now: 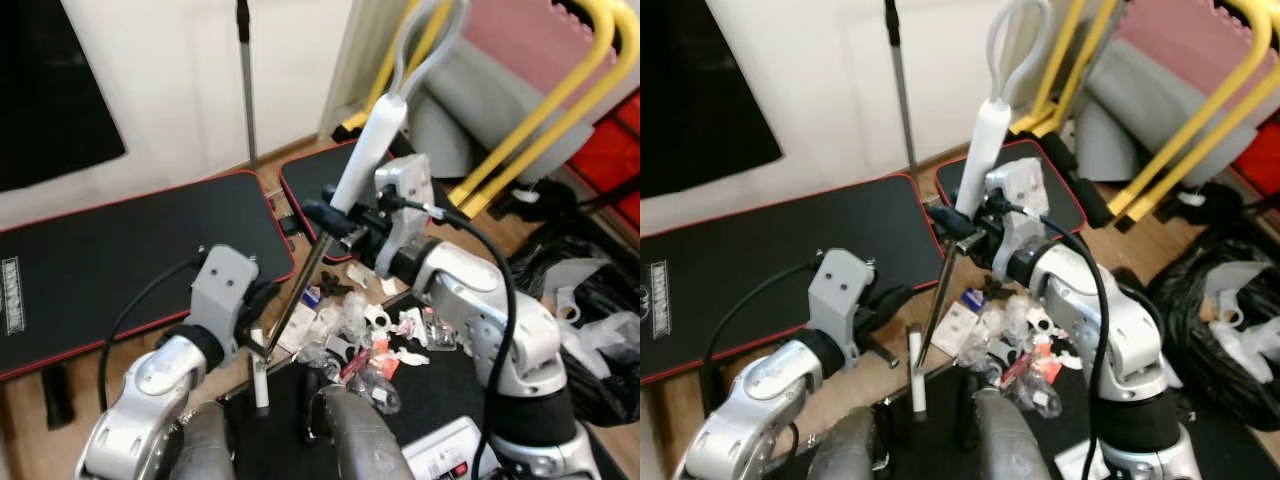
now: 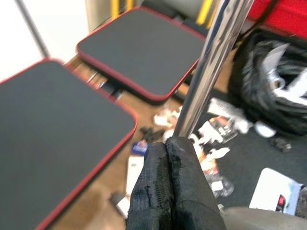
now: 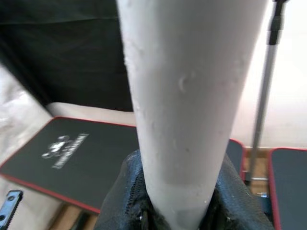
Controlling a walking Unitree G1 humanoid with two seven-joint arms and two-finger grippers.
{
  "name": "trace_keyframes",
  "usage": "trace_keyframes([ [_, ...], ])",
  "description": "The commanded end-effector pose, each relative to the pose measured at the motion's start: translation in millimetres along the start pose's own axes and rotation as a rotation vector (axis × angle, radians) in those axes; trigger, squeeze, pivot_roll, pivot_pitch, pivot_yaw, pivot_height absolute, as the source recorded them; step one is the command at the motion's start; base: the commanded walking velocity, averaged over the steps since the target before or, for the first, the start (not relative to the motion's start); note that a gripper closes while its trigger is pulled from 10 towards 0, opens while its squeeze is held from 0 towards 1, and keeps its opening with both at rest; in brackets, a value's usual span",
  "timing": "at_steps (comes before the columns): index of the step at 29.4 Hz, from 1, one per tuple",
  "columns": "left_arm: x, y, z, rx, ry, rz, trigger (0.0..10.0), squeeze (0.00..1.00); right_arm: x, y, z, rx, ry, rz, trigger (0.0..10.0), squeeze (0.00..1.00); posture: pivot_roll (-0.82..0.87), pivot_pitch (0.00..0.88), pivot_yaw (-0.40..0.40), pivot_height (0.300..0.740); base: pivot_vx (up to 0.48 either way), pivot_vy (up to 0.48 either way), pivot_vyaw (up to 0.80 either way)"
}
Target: Sweep floor
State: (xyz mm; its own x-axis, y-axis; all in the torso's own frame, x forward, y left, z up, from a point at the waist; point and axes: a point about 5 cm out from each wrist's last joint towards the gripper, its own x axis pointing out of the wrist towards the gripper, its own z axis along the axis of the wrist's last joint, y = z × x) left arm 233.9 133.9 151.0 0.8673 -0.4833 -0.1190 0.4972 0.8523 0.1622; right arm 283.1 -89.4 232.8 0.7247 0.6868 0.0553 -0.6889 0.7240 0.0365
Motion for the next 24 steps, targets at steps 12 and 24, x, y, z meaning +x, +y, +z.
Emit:
trace_keyframes([
  [12, 1.6, -4.9, -4.5, -0.024, 0.015, -0.018, 10.0, 0.00, -2.7, -6.5, 4.3, -0.035, -0.031, -0.049, 10.0, 0.00, -0.13, 0.243, -0.168, 0.740, -0.161, 0.000, -0.71],
  [24, 3.7, -3.5, -3.0, -0.030, 0.004, -0.006, 10.0, 0.00, -1.3, -8.3, 5.8, -0.053, -0.041, -0.069, 10.0, 0.00, -0.14, 0.234, -0.171, 0.740, 0.000, 0.000, -0.80],
])
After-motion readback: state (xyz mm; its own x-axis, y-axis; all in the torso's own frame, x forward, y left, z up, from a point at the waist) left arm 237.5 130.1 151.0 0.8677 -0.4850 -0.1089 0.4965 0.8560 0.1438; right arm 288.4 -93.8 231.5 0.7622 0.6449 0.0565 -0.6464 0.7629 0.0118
